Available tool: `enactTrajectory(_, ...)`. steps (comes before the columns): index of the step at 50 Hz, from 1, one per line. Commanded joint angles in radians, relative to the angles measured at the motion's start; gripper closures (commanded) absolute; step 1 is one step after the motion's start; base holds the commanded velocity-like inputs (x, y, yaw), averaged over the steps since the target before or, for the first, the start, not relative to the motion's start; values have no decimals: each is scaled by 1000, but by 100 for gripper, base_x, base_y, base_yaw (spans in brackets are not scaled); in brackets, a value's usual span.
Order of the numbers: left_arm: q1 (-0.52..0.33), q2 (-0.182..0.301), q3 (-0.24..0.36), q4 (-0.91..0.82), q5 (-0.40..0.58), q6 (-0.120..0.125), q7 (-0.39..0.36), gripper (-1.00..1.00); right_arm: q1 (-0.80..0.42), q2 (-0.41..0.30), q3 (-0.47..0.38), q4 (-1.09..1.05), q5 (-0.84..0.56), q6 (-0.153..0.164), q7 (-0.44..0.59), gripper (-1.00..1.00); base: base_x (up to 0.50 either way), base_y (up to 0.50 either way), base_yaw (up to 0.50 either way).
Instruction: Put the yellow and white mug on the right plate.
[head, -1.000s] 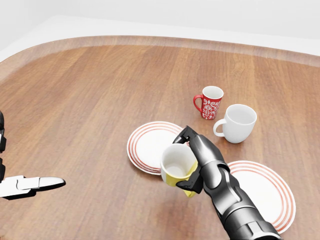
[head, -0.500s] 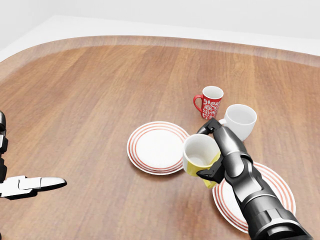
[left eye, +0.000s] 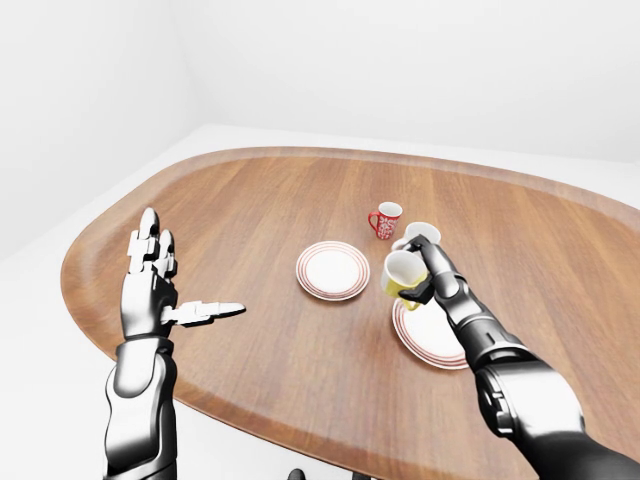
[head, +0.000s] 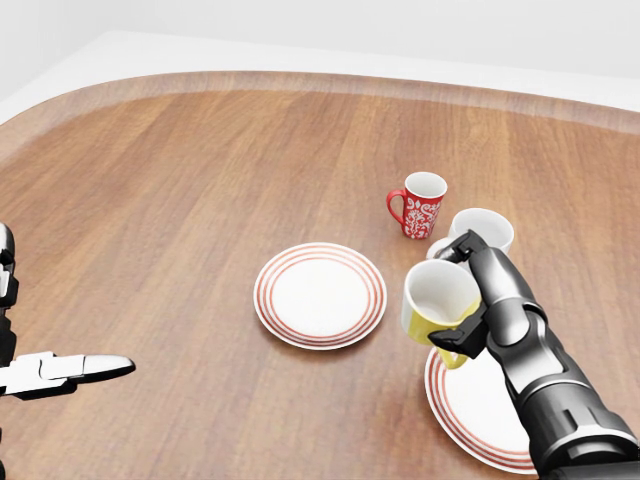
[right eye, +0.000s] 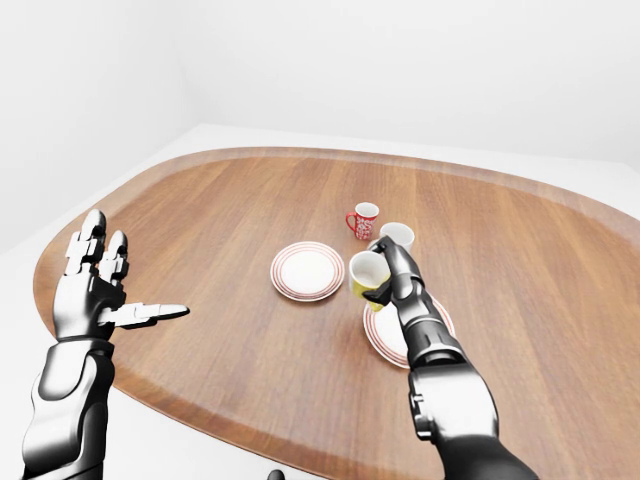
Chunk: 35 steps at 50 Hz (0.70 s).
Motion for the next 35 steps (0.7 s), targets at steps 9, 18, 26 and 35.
enactTrajectory(9, 1, 0, 0, -1, 2, 0, 0, -100, -6, -66, -40, 53, -17, 0, -26, 100, 0, 0, 0)
enactTrajectory(18, 0, -1, -2, 1, 4, 0, 0, -100, 2, -97, -58, 70, 2, 0, -42, 100, 0, 0, 0)
enactTrajectory(26, 0, -1, -2, 1, 4, 0, 0, -100, 13, -114, -68, 82, 9, 0, -52, 100, 0, 0, 0)
enactTrajectory(35, 1, -2, -4, 3, 7, 0, 0, -100, 23, -125, -83, 91, 28, 0, -50, 100, 0, 0, 0)
